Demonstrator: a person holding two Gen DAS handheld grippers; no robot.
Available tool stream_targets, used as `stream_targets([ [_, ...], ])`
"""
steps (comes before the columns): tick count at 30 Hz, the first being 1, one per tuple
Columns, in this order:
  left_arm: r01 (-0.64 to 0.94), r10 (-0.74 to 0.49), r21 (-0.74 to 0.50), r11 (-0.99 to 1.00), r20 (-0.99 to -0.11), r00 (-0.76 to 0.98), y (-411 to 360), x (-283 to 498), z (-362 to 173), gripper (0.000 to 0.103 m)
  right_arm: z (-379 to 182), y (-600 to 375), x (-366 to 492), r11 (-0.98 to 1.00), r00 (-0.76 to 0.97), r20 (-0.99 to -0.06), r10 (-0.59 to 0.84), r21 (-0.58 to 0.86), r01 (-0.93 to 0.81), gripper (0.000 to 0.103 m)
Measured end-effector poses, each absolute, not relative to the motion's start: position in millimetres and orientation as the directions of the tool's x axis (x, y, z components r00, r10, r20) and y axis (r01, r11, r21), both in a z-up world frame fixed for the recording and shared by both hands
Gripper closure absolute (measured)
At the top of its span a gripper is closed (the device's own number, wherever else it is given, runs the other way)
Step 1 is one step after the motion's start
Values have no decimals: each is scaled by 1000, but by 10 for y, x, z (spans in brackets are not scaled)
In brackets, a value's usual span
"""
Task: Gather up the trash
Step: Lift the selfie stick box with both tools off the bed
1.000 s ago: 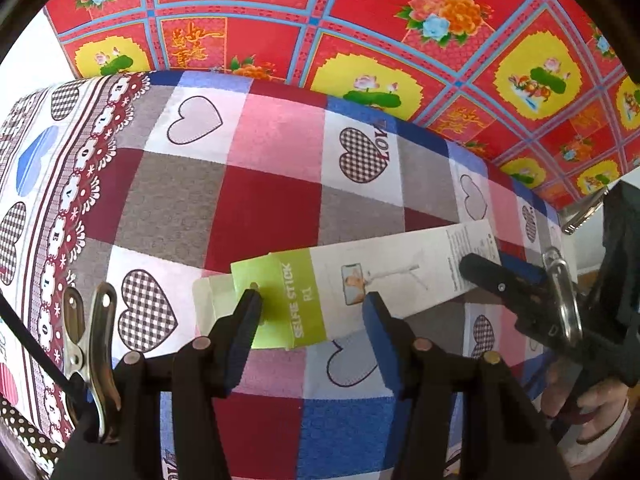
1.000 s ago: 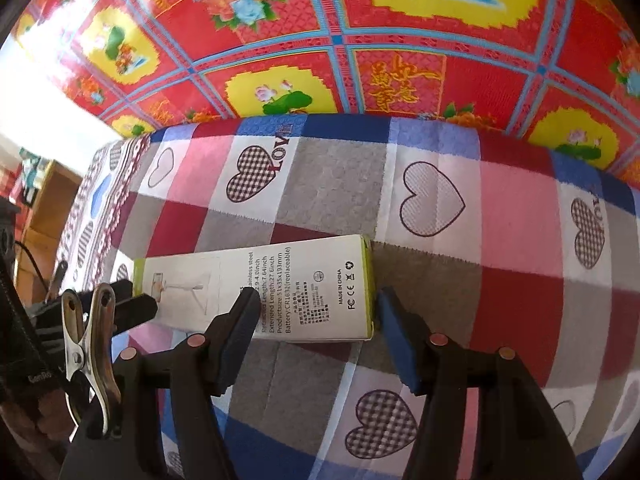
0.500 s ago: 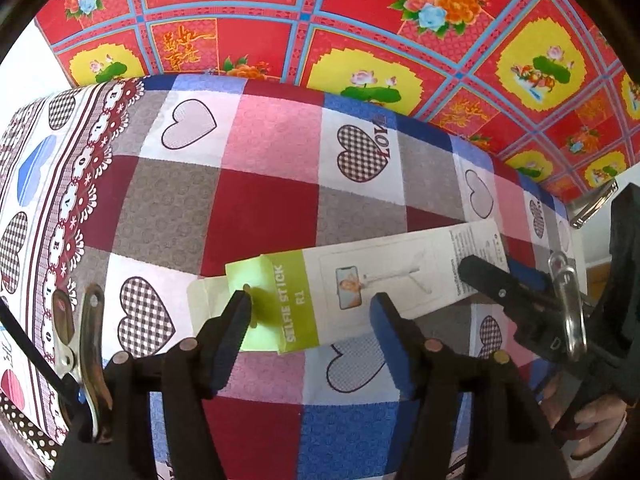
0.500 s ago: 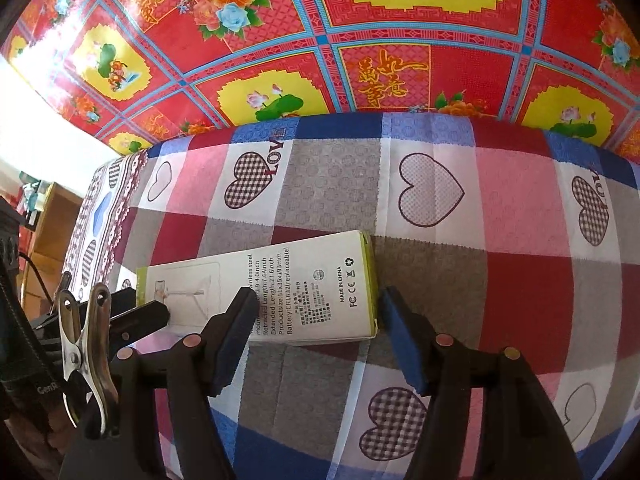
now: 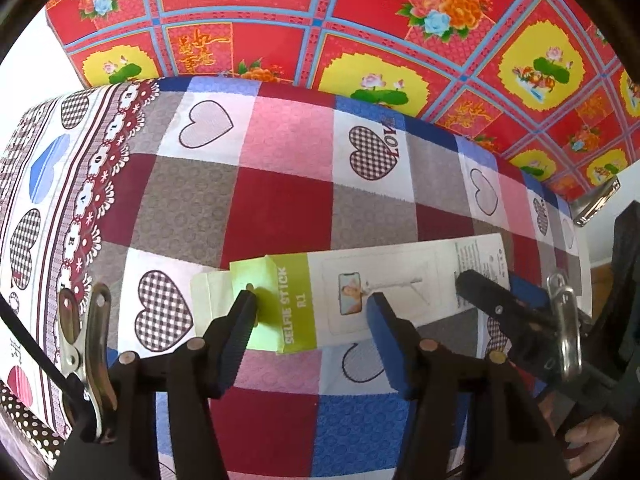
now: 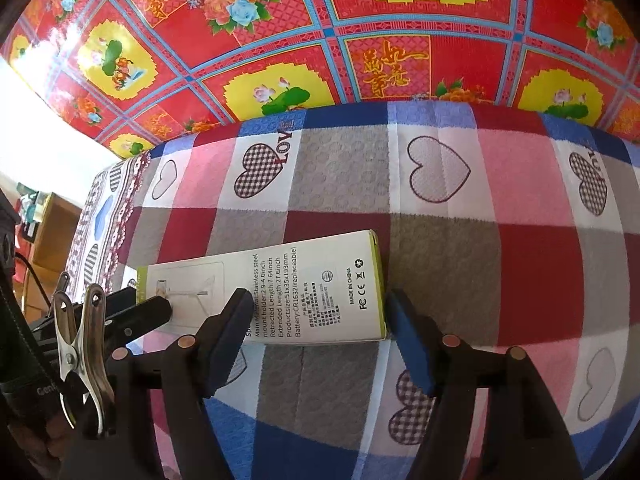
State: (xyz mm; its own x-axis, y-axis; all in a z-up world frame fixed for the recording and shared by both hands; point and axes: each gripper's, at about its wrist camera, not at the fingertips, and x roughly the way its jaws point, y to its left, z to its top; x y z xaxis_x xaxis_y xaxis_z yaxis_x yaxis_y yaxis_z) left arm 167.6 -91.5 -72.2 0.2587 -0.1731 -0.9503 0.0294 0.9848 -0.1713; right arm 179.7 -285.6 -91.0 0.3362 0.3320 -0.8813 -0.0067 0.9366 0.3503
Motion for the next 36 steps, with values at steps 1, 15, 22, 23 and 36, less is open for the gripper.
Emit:
stream_targets([
  [1, 29, -172, -171, 985, -950, 260, -906, 1669, -715, 43, -908, -2847, 1784, 935, 335, -881, 334, 354, -1, 33],
  [15, 24, -170, -170, 985, -941, 292, -661, 1547, -508, 43, -740, -2605, 1615, 927, 369, -867, 336, 373, 31, 33],
  [22, -10, -163, -175, 984, -932, 322, -424, 1499, -400, 43, -638, -2402, 1595, 927, 380, -860, 340, 376, 21, 33],
  [23, -14, -162, -176, 984, -932, 324, -381, 1490, -390, 43, -622, -2354, 1591, 926, 381, -859, 341, 376, 18, 33],
  [36, -67, -162, -198, 978, -920, 358, 352, 1355, -243, 44, -382, -1658, 1536, 931, 393, -852, 346, 364, -30, 33],
])
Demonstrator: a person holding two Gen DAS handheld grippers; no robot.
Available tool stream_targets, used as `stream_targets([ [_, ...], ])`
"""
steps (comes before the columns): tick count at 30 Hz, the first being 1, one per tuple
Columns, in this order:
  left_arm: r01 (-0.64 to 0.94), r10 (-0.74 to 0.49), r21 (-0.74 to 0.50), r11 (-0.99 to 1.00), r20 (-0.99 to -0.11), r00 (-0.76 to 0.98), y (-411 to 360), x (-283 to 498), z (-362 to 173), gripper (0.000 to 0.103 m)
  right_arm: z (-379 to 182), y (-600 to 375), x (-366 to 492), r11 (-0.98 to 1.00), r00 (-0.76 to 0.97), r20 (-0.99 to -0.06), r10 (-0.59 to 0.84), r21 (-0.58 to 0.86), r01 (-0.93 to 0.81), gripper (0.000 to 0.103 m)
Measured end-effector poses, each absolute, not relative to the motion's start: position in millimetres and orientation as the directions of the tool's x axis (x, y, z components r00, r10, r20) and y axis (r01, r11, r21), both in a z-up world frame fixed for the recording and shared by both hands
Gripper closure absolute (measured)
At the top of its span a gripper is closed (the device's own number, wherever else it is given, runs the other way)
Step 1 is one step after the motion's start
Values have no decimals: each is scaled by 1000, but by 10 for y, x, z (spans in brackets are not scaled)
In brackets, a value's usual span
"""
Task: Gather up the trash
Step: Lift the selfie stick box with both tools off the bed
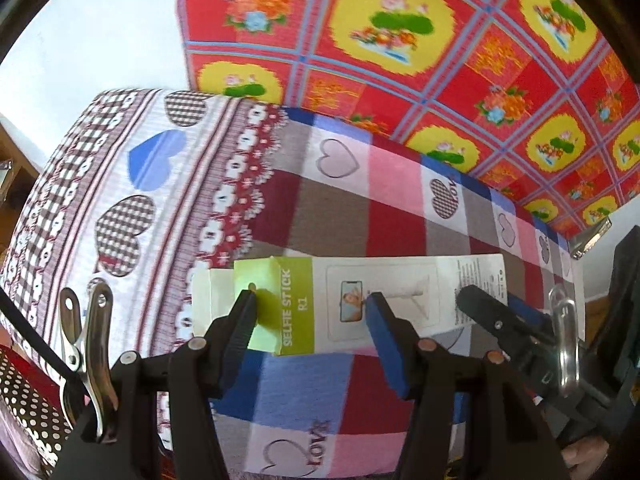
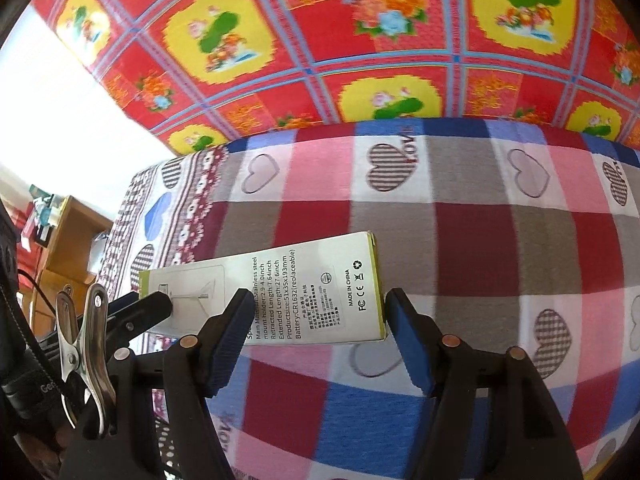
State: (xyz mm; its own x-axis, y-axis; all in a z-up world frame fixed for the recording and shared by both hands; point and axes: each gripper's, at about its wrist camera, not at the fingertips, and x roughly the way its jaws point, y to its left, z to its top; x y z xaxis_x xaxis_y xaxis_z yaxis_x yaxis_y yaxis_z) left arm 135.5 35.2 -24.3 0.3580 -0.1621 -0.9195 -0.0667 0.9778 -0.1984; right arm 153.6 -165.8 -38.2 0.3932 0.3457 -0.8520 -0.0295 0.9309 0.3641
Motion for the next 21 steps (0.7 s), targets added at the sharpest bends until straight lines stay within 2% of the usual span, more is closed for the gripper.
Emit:
stream_targets([
  [21, -53, -177, -215, 975, -899, 400, 1385, 1324, -31, 44, -127, -681, 1499, 932, 424, -840, 337, 361, -25, 33],
])
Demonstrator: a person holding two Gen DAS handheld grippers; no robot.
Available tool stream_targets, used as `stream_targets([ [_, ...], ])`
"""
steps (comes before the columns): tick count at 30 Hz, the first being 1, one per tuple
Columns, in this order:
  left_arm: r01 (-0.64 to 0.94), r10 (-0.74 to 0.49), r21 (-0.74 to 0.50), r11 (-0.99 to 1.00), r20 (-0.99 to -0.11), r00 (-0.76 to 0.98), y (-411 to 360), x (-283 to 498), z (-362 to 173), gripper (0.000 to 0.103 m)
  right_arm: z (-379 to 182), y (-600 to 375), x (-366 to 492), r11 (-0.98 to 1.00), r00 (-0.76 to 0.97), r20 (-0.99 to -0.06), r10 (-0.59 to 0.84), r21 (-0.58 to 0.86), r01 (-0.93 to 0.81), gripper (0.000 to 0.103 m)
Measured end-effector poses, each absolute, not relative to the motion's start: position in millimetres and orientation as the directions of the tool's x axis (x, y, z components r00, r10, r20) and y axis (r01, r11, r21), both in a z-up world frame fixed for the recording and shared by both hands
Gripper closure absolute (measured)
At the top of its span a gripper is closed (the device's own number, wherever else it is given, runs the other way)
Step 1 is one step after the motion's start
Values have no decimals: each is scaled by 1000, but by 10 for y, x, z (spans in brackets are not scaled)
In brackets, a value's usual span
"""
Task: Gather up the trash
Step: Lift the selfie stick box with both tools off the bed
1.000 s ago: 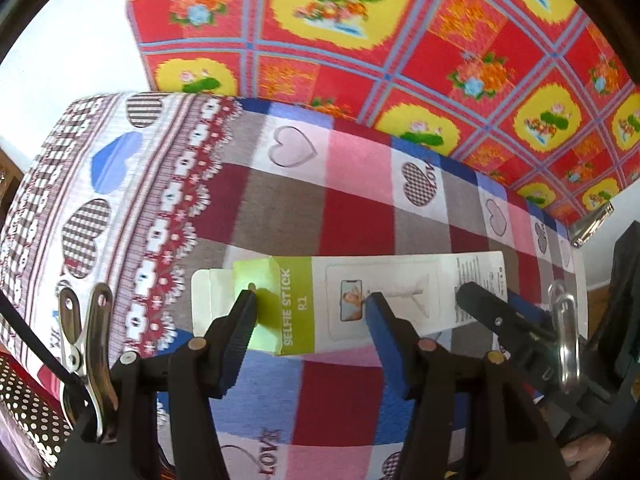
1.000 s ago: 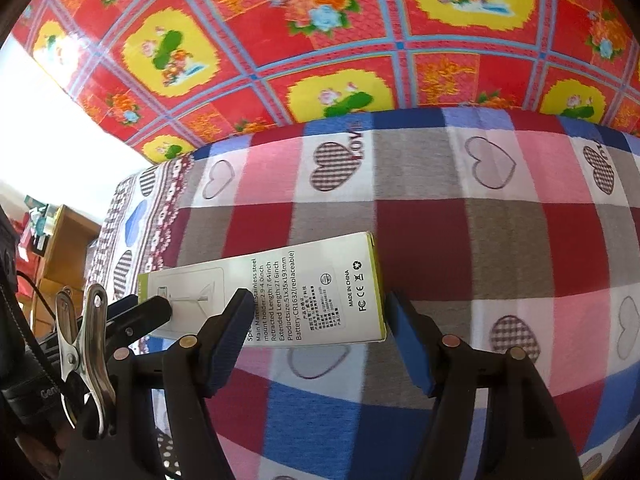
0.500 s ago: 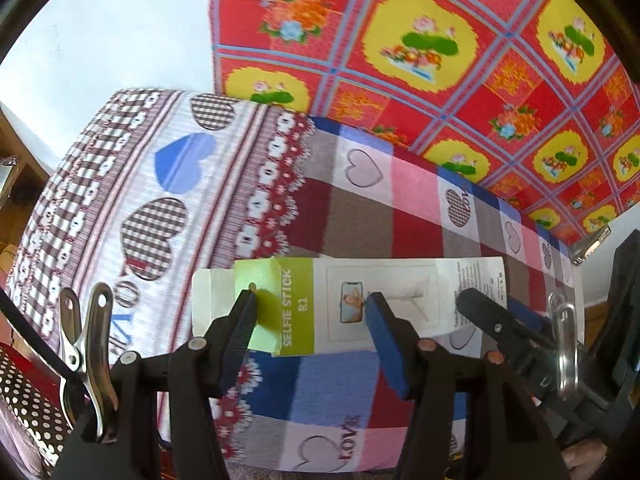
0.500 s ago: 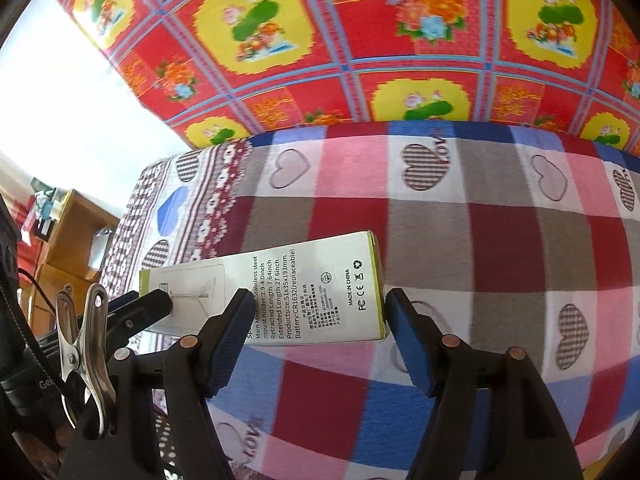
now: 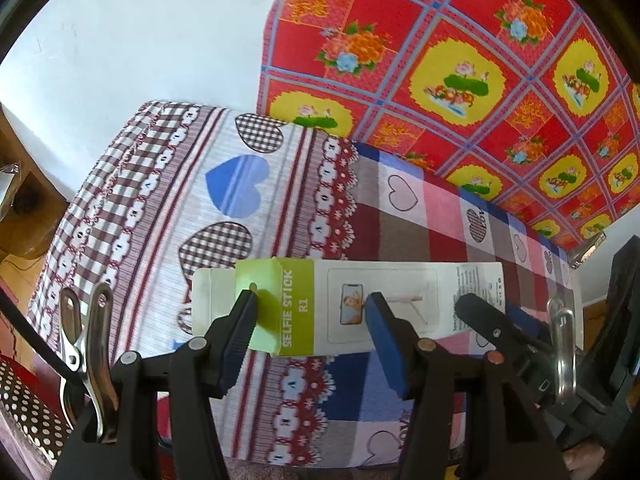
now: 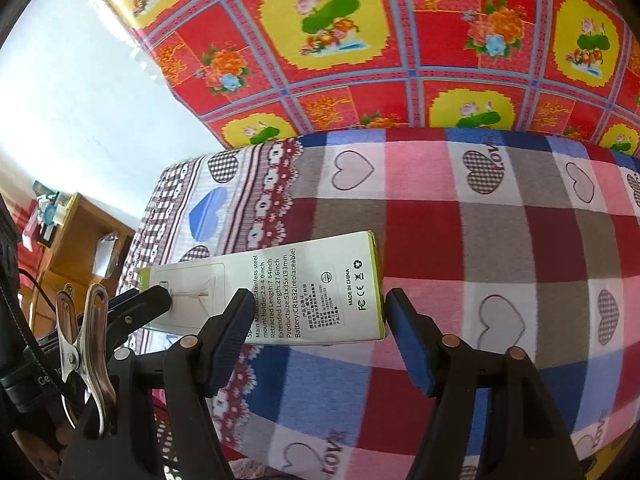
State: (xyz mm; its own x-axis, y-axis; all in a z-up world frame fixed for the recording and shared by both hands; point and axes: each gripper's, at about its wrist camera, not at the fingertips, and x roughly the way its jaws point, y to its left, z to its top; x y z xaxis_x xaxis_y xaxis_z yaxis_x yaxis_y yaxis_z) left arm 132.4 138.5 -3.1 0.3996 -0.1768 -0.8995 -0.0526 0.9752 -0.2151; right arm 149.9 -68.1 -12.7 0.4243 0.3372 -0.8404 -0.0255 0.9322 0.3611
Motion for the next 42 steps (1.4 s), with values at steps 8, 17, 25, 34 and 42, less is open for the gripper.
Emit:
stream_targets([
  [8, -31, -196, -226, 974, -896, 398, 1659, 1317, -35, 44, -109, -395, 1439, 935, 436, -841, 320, 355, -3, 33],
  [17, -8, -204, -226, 974, -894, 400, 1883, 1309, -23, 44, -88, -131, 1397, 935, 451, -838, 307, 353, 20, 33],
  [25, -21, -197, -224, 974, -896, 399, 1944, 1283, -1, 44, -64, -36, 1395, 936, 441, -841, 313, 353, 8, 33],
  [34, -68, -181, -226, 972, -899, 398, 1925, 1276, -10, 44, -119, -71, 1446, 931, 418, -843, 340, 365, -21, 33],
  [42, -113, -155, -217, 969, -901, 405, 1875, 1277, -3, 44, -120, -112, 1521, 928, 403, -841, 361, 366, -68, 33],
])
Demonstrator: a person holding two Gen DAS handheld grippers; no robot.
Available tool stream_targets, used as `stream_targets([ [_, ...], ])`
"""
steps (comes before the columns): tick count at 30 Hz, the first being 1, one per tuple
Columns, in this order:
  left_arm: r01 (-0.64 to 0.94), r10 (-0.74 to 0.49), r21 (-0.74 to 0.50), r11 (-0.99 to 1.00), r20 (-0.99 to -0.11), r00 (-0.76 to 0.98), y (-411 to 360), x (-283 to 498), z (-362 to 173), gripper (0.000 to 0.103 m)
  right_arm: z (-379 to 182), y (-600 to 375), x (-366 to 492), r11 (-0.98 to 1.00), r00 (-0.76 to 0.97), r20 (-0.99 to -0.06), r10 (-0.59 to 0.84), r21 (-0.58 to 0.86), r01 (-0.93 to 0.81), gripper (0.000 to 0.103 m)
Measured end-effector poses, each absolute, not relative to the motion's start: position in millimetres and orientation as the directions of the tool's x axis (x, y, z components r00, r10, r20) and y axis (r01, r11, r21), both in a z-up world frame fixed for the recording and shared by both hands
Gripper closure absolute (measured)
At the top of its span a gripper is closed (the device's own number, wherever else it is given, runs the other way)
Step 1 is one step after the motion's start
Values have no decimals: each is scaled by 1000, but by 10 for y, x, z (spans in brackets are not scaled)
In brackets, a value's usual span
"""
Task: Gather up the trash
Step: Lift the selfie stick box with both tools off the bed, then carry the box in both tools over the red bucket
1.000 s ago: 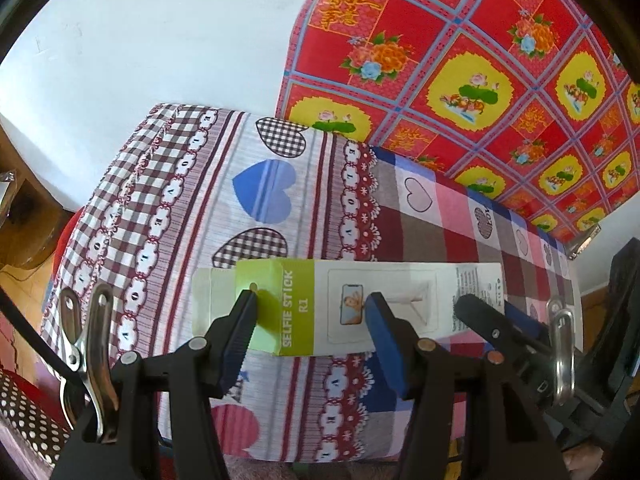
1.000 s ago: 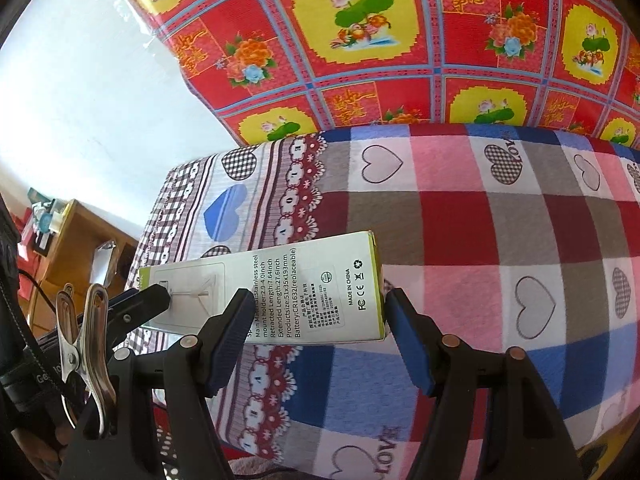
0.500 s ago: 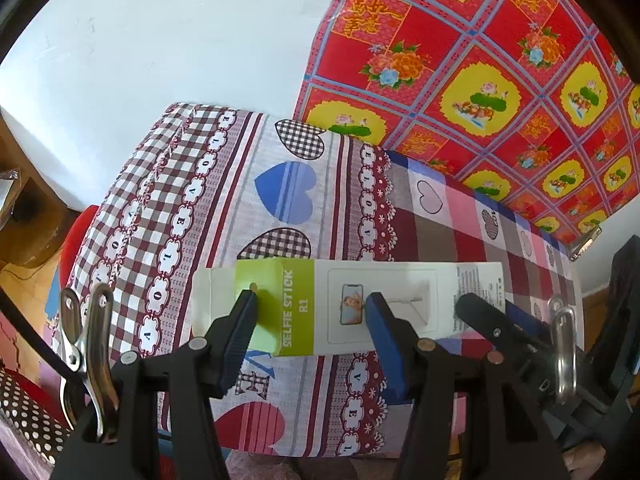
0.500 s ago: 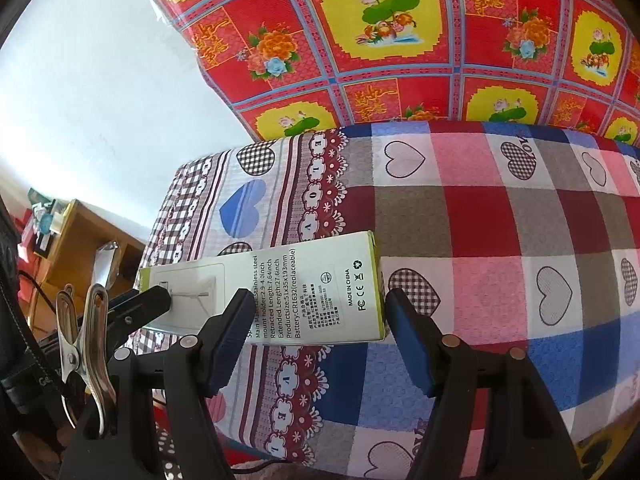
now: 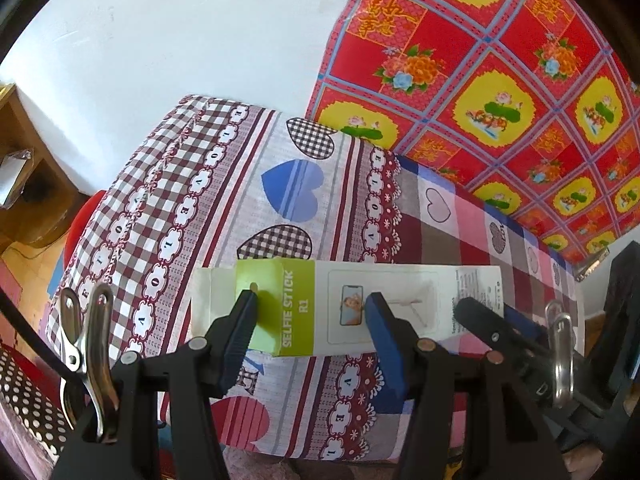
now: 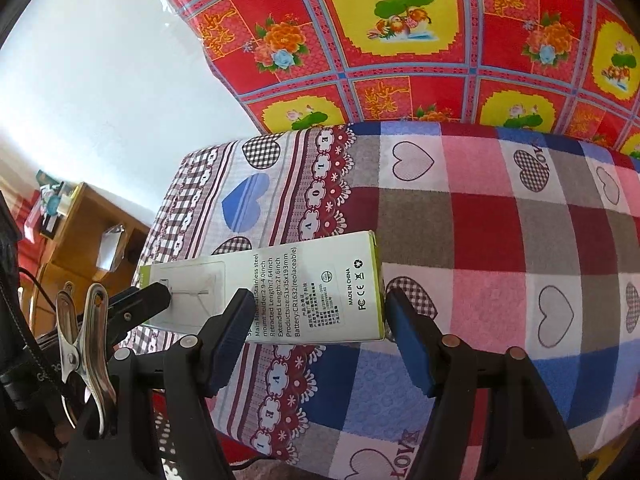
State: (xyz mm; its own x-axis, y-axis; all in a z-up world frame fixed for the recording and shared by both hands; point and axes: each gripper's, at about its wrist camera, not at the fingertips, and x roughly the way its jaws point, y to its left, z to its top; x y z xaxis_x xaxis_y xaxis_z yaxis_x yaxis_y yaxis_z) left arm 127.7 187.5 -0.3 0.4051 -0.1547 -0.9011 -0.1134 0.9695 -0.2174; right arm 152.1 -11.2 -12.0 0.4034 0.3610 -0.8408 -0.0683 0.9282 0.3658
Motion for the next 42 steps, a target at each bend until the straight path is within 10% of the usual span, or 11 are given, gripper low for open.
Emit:
stream_targets([
  [42, -281, -81, -236, 930, -879, 469, 2908, 1168, 124, 44, 19, 920, 1797, 900, 377, -819, 432, 364, -241, 33],
])
